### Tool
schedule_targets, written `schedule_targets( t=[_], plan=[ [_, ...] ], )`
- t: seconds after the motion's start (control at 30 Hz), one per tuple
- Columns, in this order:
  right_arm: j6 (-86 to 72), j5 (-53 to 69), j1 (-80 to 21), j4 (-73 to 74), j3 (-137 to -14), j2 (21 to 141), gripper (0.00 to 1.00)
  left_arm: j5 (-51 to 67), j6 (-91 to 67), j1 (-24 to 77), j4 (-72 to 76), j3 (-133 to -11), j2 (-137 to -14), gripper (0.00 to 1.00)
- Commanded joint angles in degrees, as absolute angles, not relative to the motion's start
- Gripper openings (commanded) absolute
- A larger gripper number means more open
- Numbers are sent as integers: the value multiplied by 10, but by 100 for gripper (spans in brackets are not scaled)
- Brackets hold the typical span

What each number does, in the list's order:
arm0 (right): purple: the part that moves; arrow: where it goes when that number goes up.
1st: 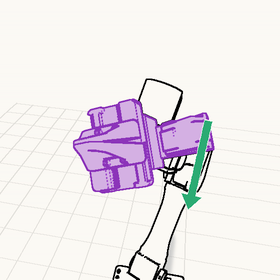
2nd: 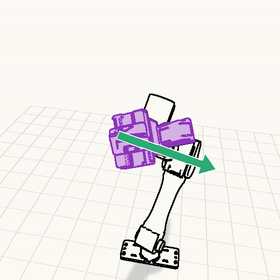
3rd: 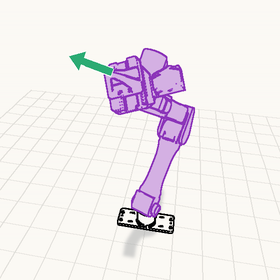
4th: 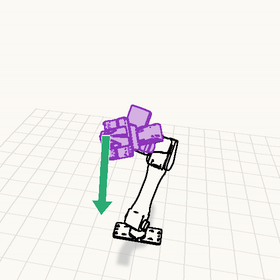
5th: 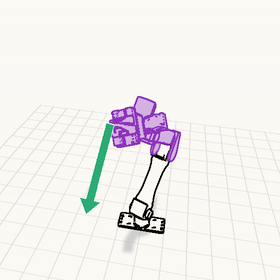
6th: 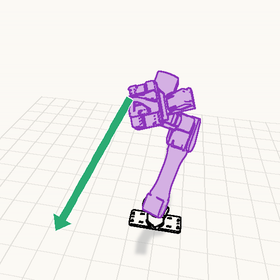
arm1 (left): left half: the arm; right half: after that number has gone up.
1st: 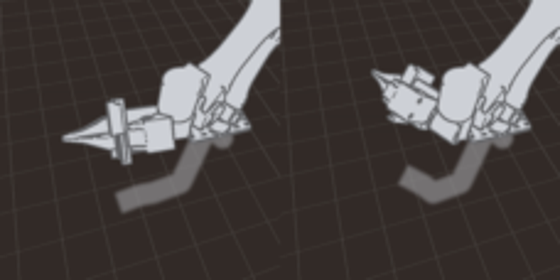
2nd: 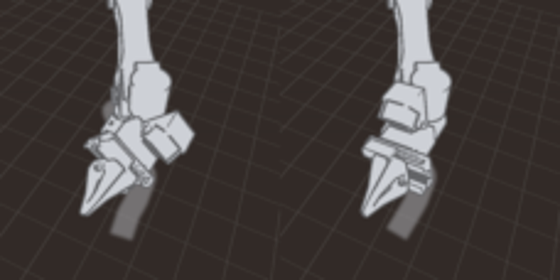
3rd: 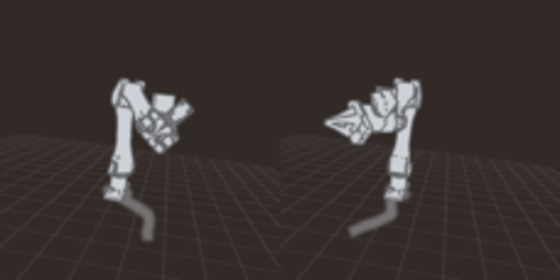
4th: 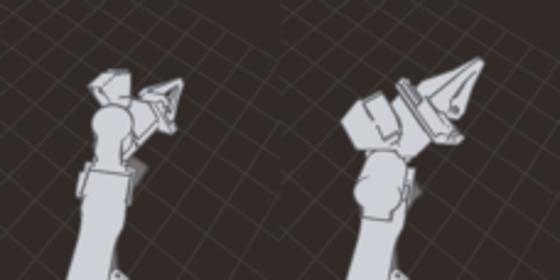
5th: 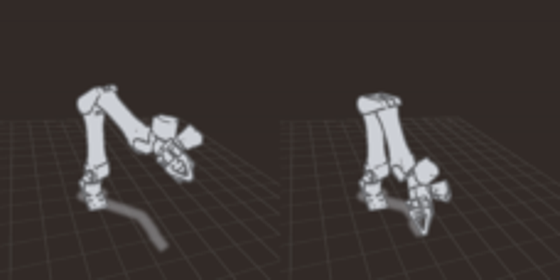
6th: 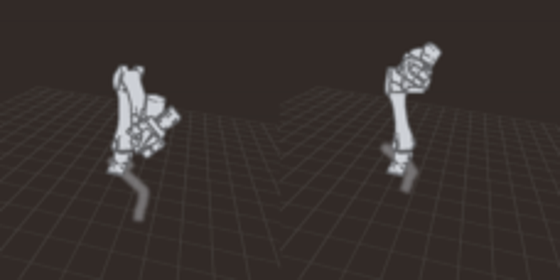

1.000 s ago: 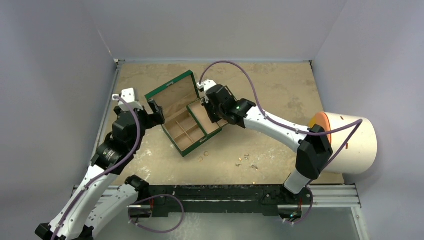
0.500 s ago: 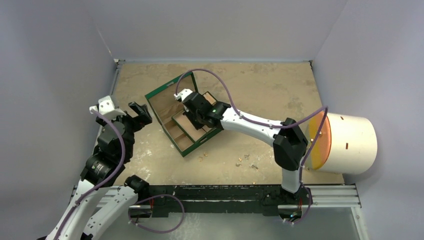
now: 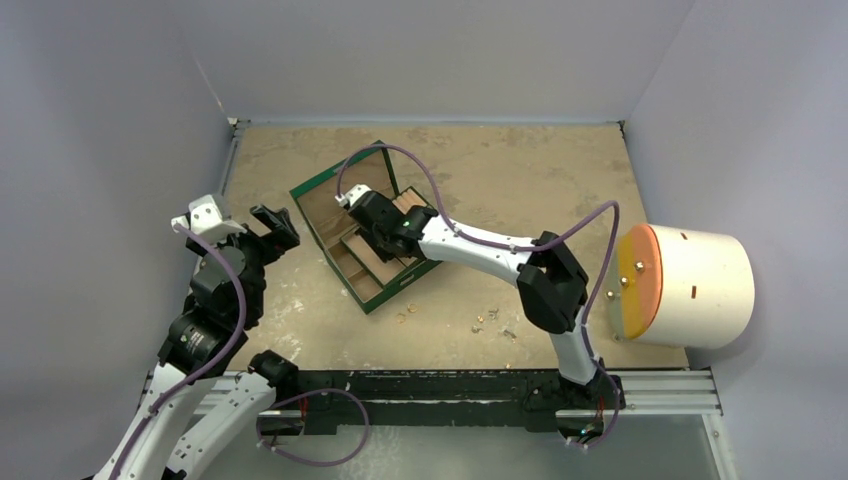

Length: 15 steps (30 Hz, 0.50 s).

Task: Organize the mixed jewelry

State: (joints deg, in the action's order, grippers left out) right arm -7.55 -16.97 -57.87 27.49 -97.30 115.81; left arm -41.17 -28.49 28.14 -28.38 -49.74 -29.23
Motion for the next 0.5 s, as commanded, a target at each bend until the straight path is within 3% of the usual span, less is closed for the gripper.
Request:
schedule_targets(
  t=[0.0,0.47],
  plan=[
    [-80,-211,-587,275,-1018,1161,0,-417,-290,275,-265,-495,-288,90],
    [-103,-223,-600,282,-1062,1204,0,-411,-289,273,-263,-494,-287,90]
  ],
)
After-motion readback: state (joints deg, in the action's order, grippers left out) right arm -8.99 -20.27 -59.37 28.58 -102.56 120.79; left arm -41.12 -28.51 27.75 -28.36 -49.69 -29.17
